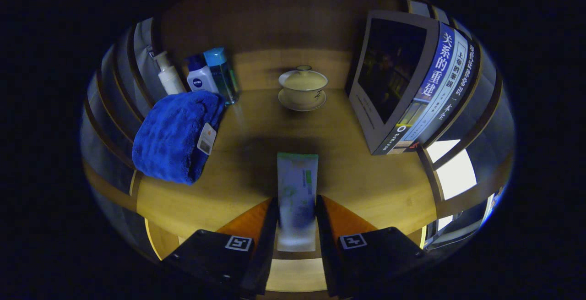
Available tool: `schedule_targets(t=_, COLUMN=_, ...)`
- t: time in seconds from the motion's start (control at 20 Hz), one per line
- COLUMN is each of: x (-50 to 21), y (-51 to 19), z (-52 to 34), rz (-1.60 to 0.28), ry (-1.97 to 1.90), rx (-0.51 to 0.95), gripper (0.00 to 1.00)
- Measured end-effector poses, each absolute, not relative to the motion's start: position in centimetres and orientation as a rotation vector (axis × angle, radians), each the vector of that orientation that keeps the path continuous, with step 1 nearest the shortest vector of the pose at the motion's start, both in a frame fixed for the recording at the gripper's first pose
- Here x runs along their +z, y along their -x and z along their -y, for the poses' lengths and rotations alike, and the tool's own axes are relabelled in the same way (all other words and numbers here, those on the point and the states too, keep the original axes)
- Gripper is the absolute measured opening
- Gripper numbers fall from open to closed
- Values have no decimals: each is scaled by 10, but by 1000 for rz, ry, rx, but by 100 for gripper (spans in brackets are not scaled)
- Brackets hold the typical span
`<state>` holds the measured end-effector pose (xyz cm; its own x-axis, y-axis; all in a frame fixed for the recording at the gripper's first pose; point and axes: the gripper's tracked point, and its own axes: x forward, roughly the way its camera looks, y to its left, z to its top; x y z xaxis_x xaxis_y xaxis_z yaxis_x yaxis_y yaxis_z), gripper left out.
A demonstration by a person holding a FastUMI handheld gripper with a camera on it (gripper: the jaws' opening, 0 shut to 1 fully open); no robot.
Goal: Pull open the drawer, take out the items inside it, and place them on the countertop above the cabinet.
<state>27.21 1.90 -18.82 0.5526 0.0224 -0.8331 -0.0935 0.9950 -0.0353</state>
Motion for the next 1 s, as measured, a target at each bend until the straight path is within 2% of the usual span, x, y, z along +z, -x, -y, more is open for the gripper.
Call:
schedule_targets(t=0.05, x=-185, y=-272, z=-19, rz=-973, ry=80, rx=66, gripper=57)
schedule_targets(t=0.35, x=-164, y=-259, z=-20, rz=-891, ry=48, rx=70, gripper=96)
schedule_targets(t=0.7, x=-122, y=-231, z=-21, rz=-698, ry=62, rx=76, gripper=98)
schedule_targets(t=1.0, x=-89, y=-172, z=-33, rz=-569, ry=9, rx=133, gripper=98)
